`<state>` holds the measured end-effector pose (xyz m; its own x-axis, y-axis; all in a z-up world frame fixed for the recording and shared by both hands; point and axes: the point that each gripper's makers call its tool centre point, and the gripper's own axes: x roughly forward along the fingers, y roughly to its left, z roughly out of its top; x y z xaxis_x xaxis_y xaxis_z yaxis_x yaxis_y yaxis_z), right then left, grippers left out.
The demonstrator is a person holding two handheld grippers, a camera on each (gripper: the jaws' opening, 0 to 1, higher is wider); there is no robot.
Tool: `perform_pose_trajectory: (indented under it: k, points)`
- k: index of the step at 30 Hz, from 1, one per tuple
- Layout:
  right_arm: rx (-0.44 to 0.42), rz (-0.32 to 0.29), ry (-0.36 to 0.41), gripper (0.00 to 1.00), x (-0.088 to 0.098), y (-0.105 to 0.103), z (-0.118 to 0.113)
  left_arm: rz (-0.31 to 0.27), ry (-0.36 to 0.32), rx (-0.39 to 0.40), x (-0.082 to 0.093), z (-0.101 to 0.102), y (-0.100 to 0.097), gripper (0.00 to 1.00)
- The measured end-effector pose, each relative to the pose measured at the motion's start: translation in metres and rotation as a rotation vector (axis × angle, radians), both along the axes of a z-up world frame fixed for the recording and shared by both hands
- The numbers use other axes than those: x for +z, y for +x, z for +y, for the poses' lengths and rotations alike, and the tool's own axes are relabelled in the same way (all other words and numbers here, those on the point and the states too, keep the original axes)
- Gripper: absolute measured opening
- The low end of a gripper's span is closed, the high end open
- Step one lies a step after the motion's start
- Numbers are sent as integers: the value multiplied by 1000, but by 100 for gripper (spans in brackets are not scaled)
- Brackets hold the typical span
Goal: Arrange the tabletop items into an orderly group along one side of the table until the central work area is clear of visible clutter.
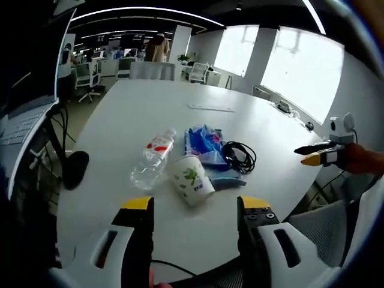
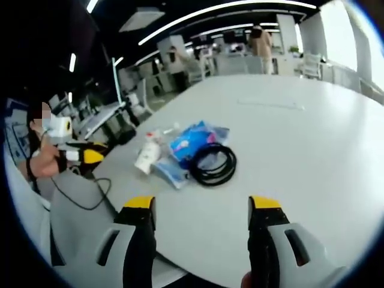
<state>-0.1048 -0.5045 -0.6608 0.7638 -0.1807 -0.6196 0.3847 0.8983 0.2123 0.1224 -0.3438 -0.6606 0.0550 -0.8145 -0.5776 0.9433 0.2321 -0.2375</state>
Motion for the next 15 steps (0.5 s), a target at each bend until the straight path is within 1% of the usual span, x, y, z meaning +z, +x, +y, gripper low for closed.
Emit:
perform_pose_trajectory:
  k: [1, 3, 7, 11, 15]
  points:
    - [21, 25, -14, 60, -2, -1, 2, 1, 0, -1, 0, 0, 0, 55]
    - [32, 37, -23, 60, -4, -2, 3, 4, 3, -2, -1, -2, -1, 55]
    - [19, 16, -8, 59, -3, -4, 4, 11, 10, -4, -4, -5, 0, 54]
    - [17, 27, -8, 59, -5, -9, 4, 15, 14, -7, -2, -10, -3, 54]
    - [2, 22, -4, 59, -4, -12, 2, 18, 21, -12, -3, -15, -3, 53]
